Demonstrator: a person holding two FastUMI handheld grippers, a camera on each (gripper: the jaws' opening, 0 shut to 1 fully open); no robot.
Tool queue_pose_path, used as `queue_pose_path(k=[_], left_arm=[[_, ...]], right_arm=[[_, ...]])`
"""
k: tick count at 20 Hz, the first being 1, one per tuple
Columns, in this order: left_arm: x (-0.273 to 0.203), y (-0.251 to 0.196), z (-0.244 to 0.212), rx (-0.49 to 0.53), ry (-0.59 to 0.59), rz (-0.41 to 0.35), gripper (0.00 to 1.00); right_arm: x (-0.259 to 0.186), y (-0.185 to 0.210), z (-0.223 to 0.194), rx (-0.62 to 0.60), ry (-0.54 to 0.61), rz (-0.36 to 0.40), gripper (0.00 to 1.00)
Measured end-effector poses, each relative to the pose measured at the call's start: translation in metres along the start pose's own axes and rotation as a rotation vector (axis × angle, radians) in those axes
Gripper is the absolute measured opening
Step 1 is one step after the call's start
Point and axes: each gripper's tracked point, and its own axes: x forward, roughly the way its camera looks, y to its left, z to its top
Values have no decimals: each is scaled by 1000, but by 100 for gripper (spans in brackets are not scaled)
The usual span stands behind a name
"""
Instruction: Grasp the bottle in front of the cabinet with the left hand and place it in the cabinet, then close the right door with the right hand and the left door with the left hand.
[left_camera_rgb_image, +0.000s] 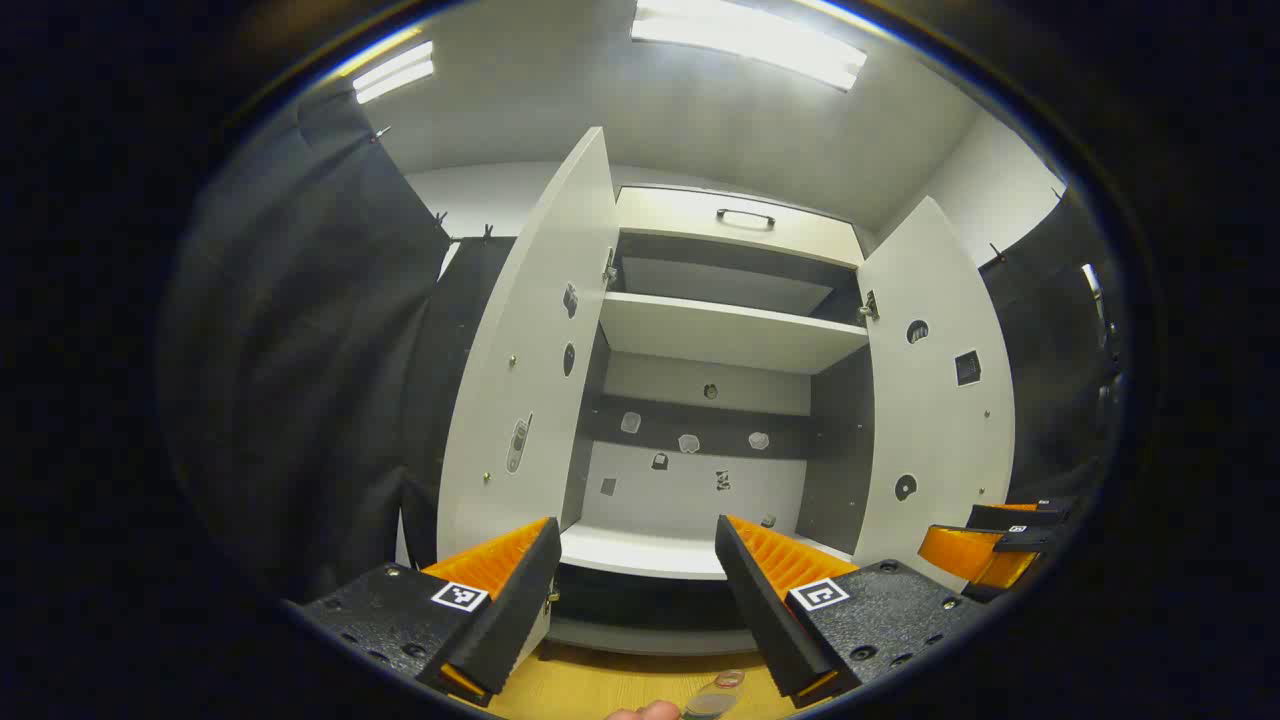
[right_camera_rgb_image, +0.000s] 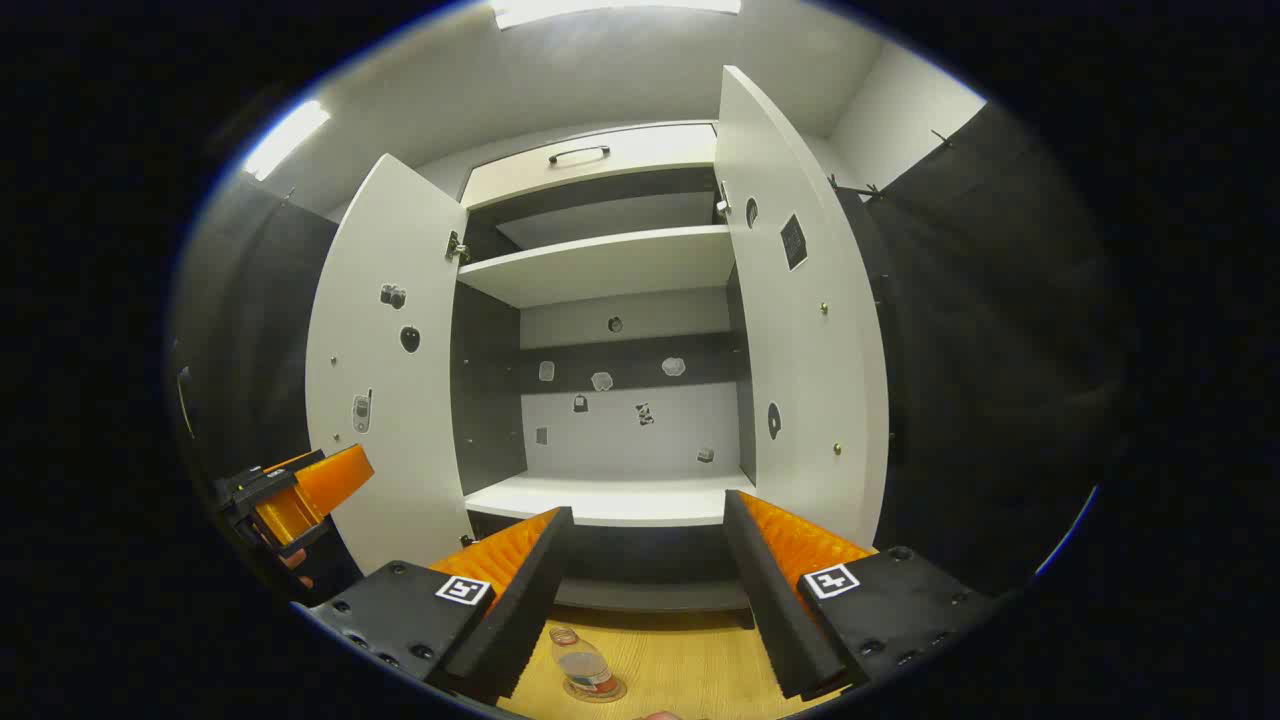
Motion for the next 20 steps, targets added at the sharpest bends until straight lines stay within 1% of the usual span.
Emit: queue_pose_path(k=[2, 6, 17, 20], left_arm=[[2, -1, -2, 2, 4, -14, 94], [7, 2, -8, 7, 15, -17, 94], [10, 14, -12, 8, 31, 13, 94], [11, 8, -13, -2, 35, -1, 94]], right_arm=[[2, -3, 0, 4, -2, -13, 98], [4, -4, -1, -9, -13, -28, 97], [7, -3, 5, -2, -25, -15, 98], [4, -10, 5, -7, -24, -29, 98]])
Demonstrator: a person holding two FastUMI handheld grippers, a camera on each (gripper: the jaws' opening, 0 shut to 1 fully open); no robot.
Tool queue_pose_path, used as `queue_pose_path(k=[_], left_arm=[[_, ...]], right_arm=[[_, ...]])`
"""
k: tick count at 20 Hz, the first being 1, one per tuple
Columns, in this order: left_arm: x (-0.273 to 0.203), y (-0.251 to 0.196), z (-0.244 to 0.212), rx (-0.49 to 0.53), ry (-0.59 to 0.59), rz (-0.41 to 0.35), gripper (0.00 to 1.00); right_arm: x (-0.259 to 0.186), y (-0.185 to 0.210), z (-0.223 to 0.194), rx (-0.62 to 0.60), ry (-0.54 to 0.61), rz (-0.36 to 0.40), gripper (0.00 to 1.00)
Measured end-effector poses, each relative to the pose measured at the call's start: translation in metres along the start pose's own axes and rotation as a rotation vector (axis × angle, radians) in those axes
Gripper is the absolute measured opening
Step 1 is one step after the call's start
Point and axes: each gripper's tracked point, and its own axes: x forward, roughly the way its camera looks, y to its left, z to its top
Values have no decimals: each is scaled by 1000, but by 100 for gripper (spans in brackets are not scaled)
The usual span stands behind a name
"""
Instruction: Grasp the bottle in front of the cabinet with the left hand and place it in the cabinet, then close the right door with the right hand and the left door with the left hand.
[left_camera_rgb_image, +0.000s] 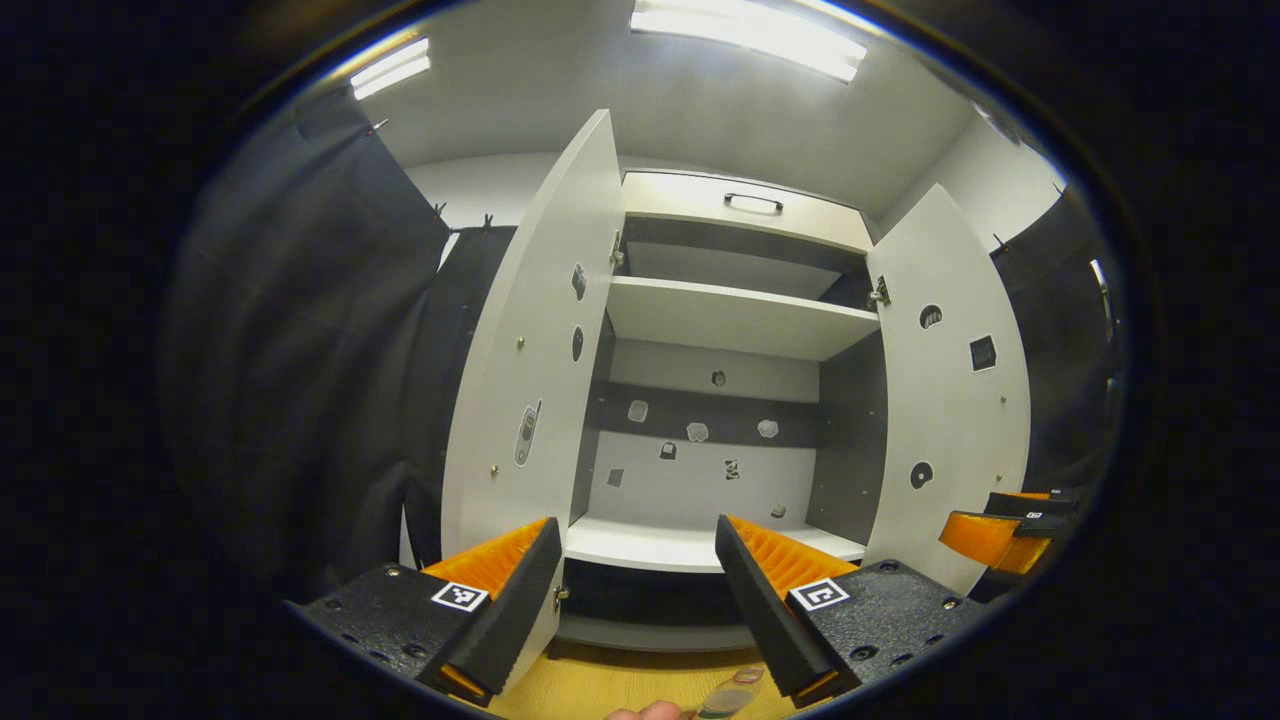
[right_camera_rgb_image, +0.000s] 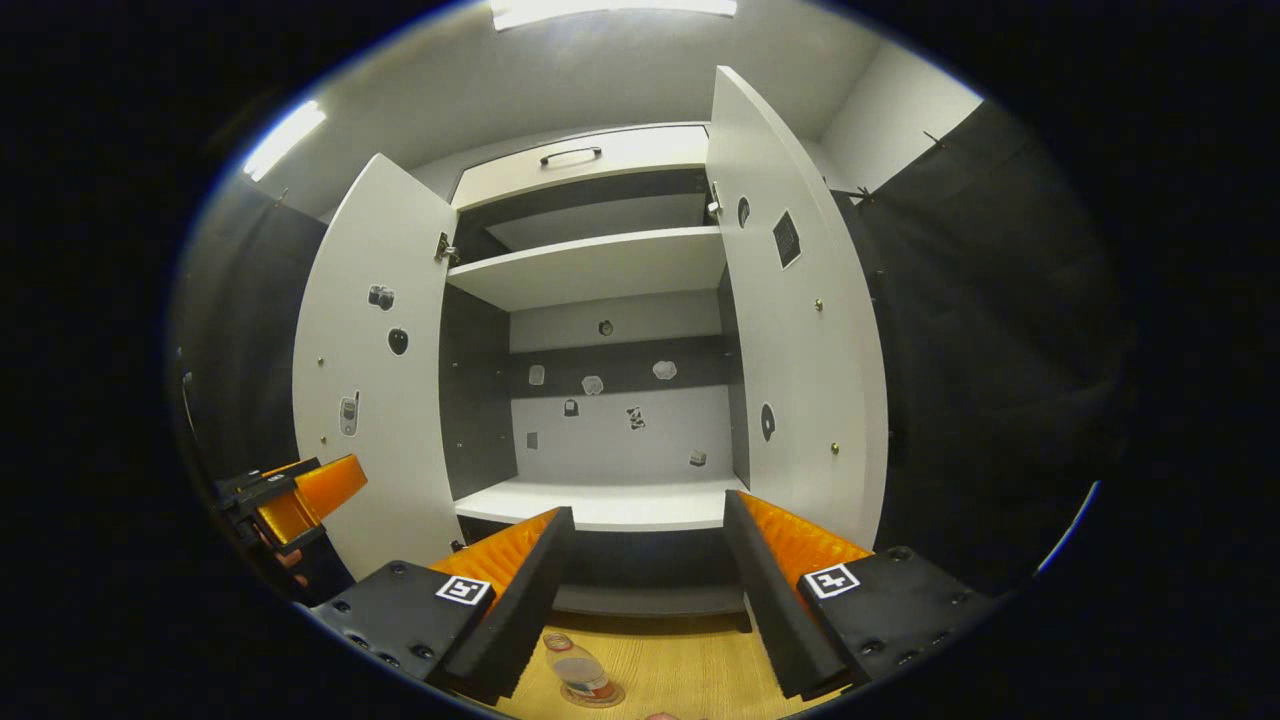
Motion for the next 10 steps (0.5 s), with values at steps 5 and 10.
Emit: queue_pose_path(k=[5, 10], left_arm=[[13, -34, -21, -45, 16, -84, 94], [18, -95, -94, -94, 97, -217, 94]], right_arm=[[-6, -12, -2, 0, 11, -32, 98], [-13, -18, -2, -10, 22, -62, 98]])
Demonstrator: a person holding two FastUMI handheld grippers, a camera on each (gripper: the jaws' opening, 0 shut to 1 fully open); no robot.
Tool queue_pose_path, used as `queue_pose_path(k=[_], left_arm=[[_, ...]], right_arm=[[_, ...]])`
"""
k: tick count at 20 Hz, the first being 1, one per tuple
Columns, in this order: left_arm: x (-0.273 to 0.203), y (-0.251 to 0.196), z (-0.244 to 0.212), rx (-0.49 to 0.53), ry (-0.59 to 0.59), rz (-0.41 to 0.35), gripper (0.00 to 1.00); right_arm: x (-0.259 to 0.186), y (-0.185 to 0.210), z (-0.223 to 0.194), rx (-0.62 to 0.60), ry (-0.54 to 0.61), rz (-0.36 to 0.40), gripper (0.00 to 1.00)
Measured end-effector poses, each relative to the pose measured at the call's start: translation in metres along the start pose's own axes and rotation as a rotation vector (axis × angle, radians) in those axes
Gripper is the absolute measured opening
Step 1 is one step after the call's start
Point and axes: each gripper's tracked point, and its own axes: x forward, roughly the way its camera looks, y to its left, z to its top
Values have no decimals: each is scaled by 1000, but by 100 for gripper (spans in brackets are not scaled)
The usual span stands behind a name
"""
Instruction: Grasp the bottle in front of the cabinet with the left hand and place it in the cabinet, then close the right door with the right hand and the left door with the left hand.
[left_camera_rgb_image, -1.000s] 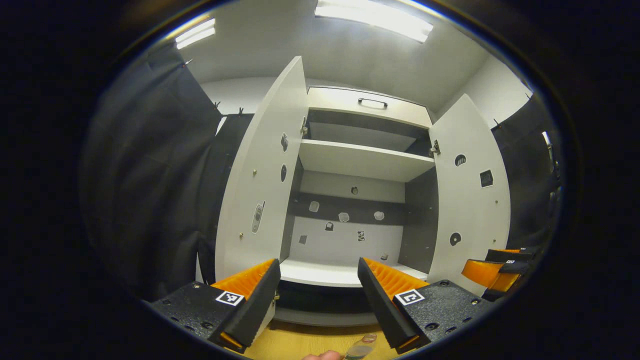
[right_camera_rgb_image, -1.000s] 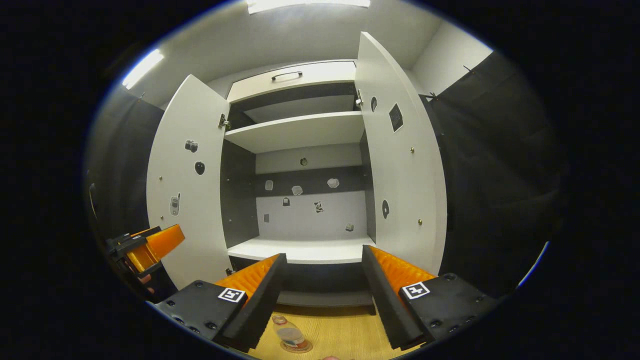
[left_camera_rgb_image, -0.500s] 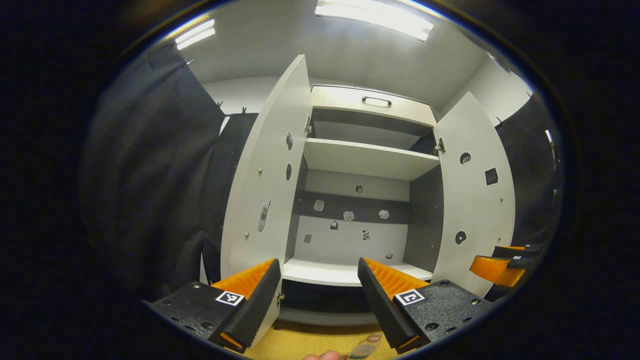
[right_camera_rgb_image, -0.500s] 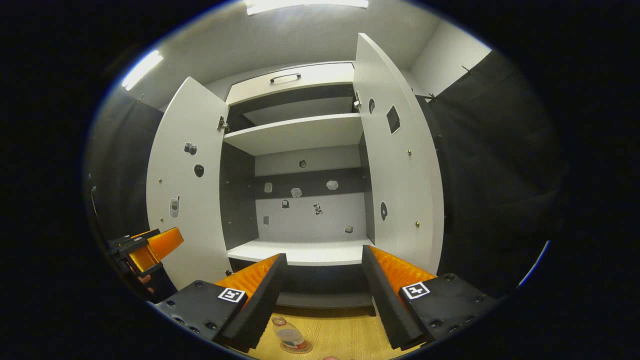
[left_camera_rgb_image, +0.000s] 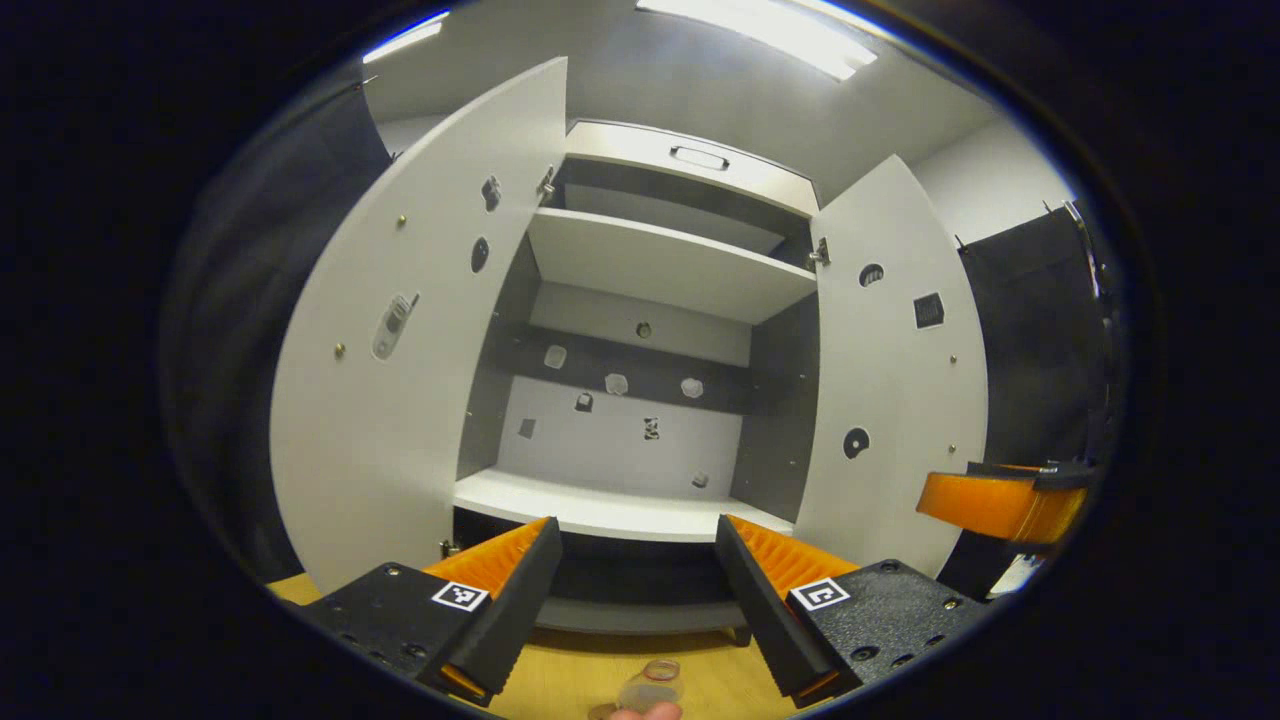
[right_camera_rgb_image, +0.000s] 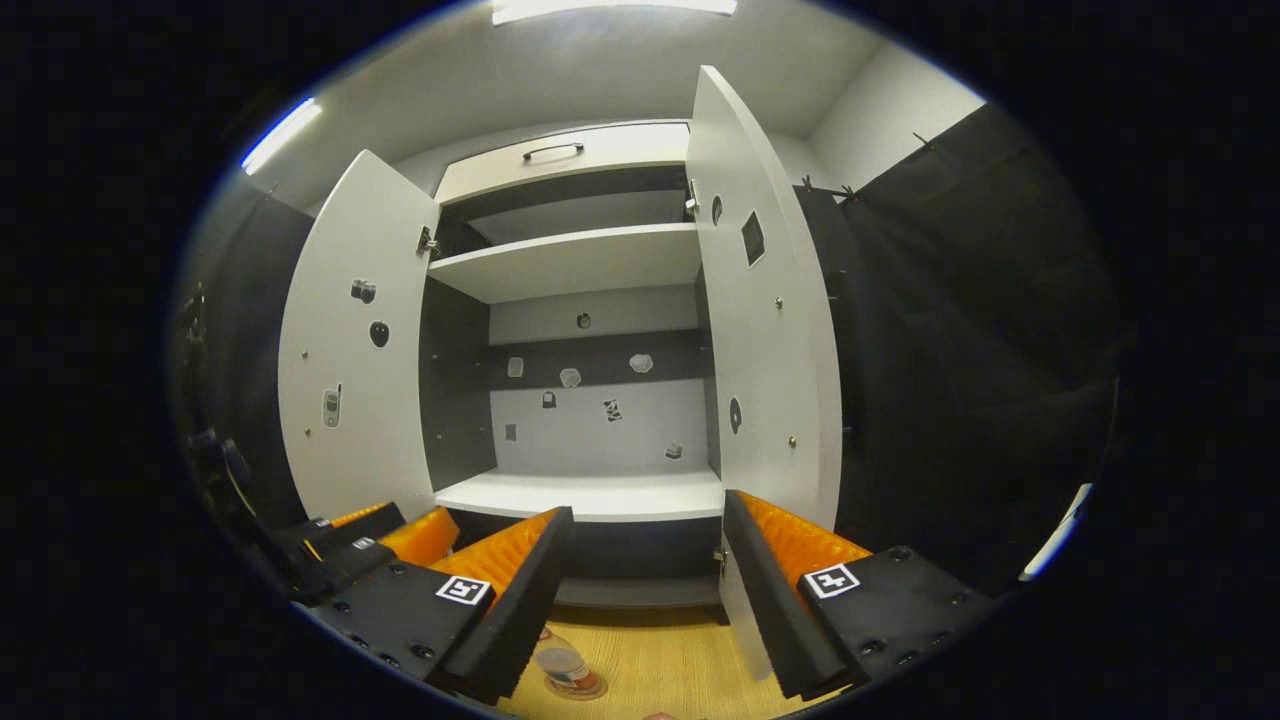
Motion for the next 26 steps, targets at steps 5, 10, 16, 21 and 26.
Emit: queue_pose_path(k=[5, 10, 16, 21, 26], left_arm=[[9, -11, -100, 56, 86, -1, 95], [3, 6, -181, 98, 166, 45, 95], [-15, 5, -263, 45, 286, 63, 95], [-25, 9, -279, 37, 299, 77, 95], [-28, 21, -242, 6, 332, 73, 73]], right_arm=[[-8, -4, -11, -25, 44, -23, 92], [-15, -2, -11, -90, 32, -40, 92], [-12, 2, -25, -94, 80, -28, 98], [-6, 8, -33, -98, 106, 2, 98], [0, 11, -40, -82, 112, 23, 98]])
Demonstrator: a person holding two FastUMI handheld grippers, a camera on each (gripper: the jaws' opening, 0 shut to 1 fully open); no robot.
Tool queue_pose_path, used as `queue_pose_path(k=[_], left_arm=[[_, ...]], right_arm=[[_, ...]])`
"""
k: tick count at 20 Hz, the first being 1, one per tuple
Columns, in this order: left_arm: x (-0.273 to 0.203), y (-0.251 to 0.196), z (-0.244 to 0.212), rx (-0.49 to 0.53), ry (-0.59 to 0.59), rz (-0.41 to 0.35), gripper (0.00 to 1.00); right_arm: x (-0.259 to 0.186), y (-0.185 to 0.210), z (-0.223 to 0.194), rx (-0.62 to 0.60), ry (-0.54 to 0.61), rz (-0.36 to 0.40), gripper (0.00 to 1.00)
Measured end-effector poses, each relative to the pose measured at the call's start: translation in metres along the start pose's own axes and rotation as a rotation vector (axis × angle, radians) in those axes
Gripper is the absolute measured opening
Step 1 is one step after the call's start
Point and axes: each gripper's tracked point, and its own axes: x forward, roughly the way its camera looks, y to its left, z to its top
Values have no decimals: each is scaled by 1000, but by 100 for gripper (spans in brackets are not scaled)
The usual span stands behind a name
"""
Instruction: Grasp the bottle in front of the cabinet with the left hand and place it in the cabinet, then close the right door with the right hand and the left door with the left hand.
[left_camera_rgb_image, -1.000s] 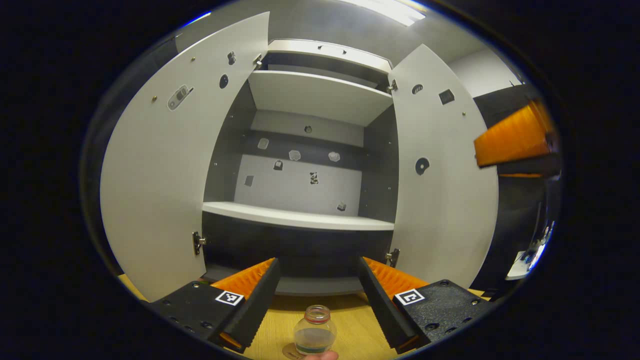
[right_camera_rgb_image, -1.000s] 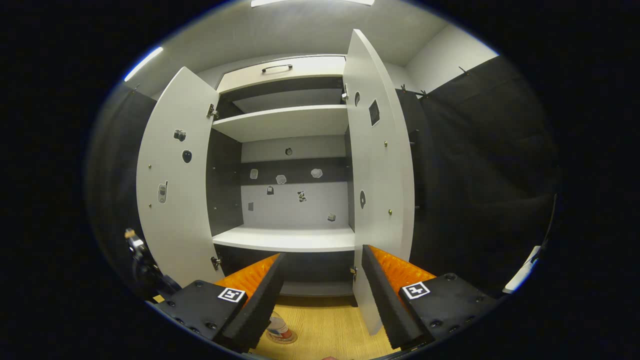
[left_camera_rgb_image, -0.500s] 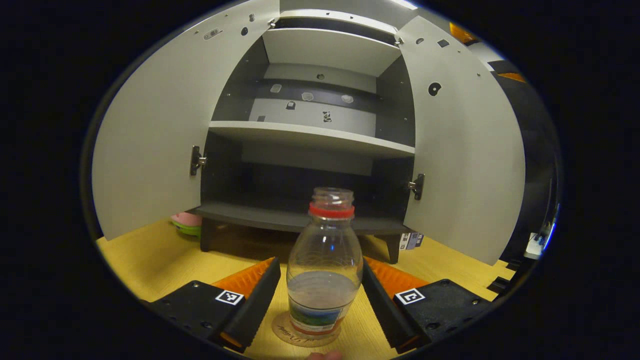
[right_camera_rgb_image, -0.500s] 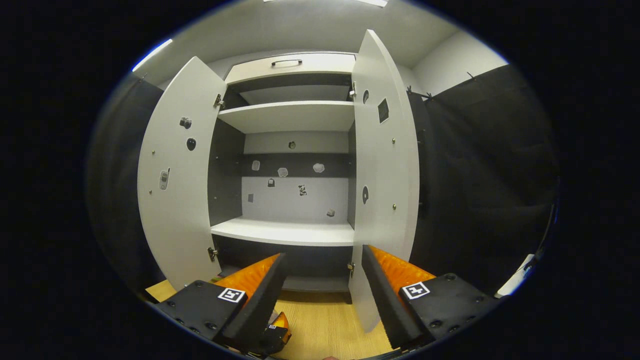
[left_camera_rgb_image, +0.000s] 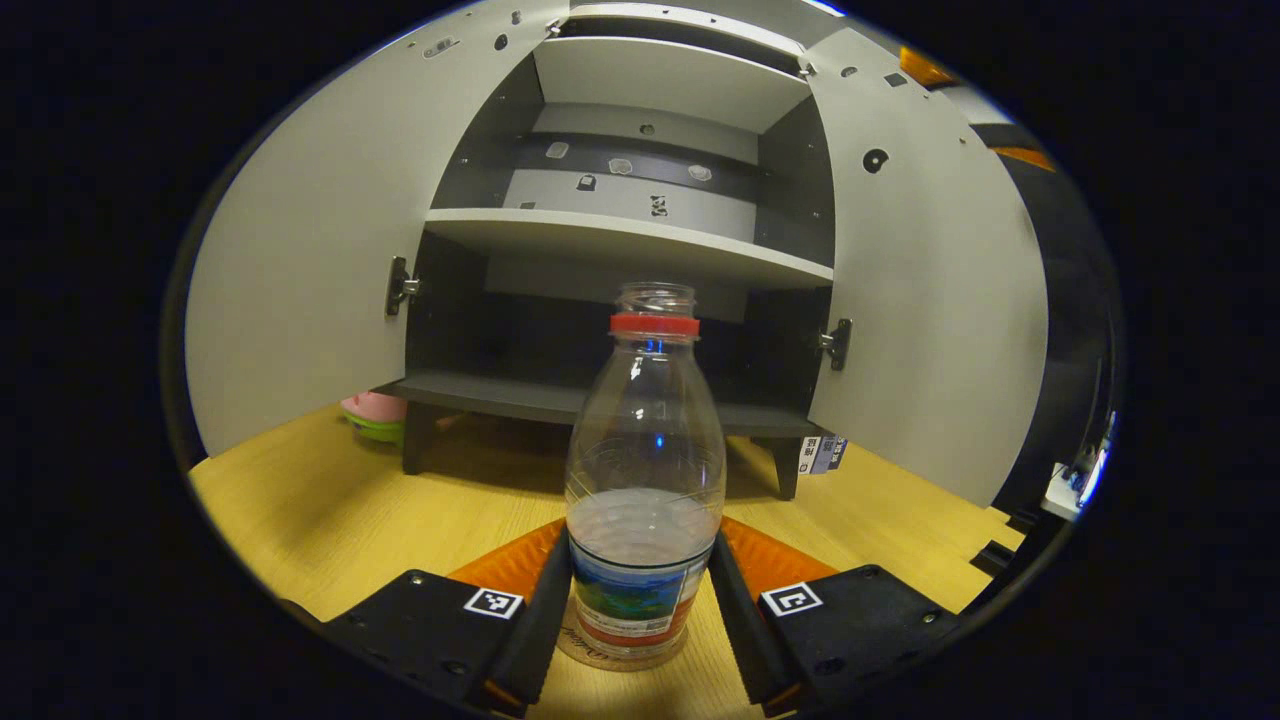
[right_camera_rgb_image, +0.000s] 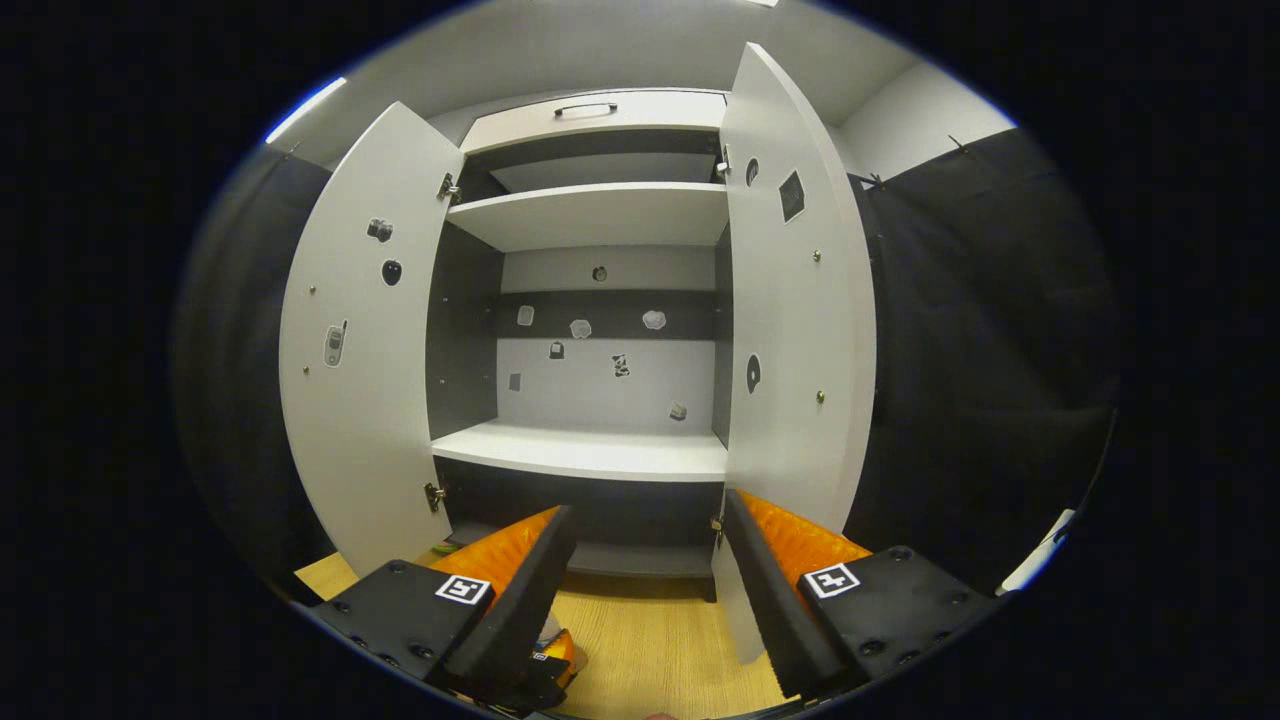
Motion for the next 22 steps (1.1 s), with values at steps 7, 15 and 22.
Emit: queue_pose_path(k=[7, 15, 22], left_arm=[[-42, 32, 178, -26, -137, -15, 72], [-18, 13, 387, -24, -302, -135, 72], [82, -35, 451, 15, -310, -223, 72]], right_arm=[[9, 1, -13, 29, 4, 17, 98], [-7, -11, -23, 7, -21, -27, 98], [-33, -45, -49, 26, 32, -139, 98]])
